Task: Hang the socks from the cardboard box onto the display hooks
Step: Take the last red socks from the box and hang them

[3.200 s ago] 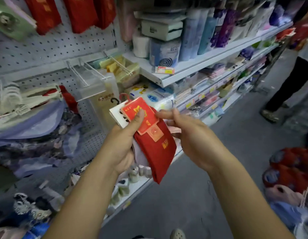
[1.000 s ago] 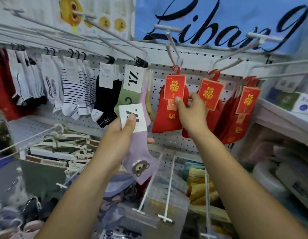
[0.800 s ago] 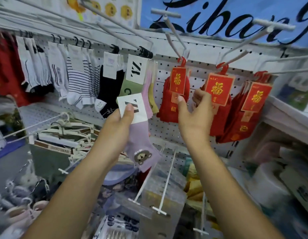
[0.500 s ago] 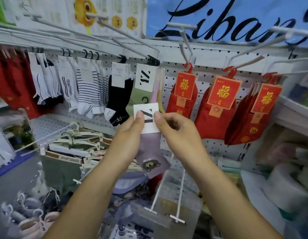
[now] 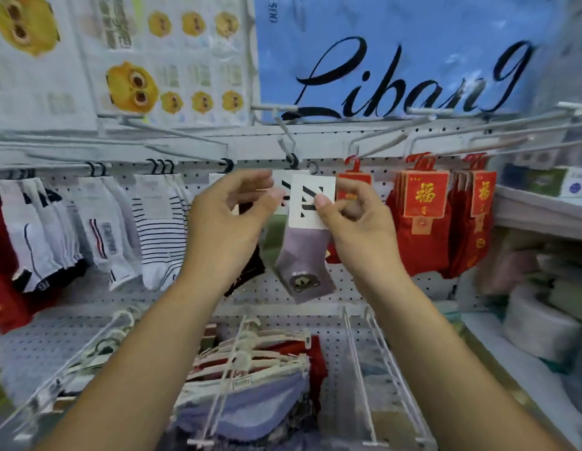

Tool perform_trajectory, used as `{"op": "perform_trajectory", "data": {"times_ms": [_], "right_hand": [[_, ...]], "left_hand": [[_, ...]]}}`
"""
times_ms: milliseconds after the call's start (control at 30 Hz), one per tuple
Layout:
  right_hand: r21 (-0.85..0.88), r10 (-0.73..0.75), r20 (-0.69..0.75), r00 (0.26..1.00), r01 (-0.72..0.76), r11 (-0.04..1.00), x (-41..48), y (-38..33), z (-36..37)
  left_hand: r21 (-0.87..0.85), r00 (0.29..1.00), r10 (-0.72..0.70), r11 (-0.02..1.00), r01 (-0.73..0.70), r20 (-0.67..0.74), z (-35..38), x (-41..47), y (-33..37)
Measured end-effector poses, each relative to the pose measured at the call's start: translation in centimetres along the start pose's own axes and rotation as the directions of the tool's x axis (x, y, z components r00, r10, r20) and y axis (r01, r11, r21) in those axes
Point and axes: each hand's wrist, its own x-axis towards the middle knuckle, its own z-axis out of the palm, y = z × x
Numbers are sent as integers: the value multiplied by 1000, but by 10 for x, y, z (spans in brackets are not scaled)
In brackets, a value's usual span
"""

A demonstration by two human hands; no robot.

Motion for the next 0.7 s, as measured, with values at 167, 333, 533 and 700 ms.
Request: {"op": "perform_trajectory", "data": {"times_ms": [167,333,533,700], "right_hand": [[-136,-69,-54,996,61,989,18,-3,12],[-219,-133,0,991,130,967,36,-4,22],[-278,-110,61,992,123,953,43,10,23],[-269,-103,65,993,117,956,46,13,18]], "left_hand": [[-30,989,118,993,-116,84,3,33,-1],[-58,968,219,975,-214,119,2,51,2],[-63,966,233,972,-227,114,4,56,-2],[15,990,126,992,-127,56,1,47,-20]]}}
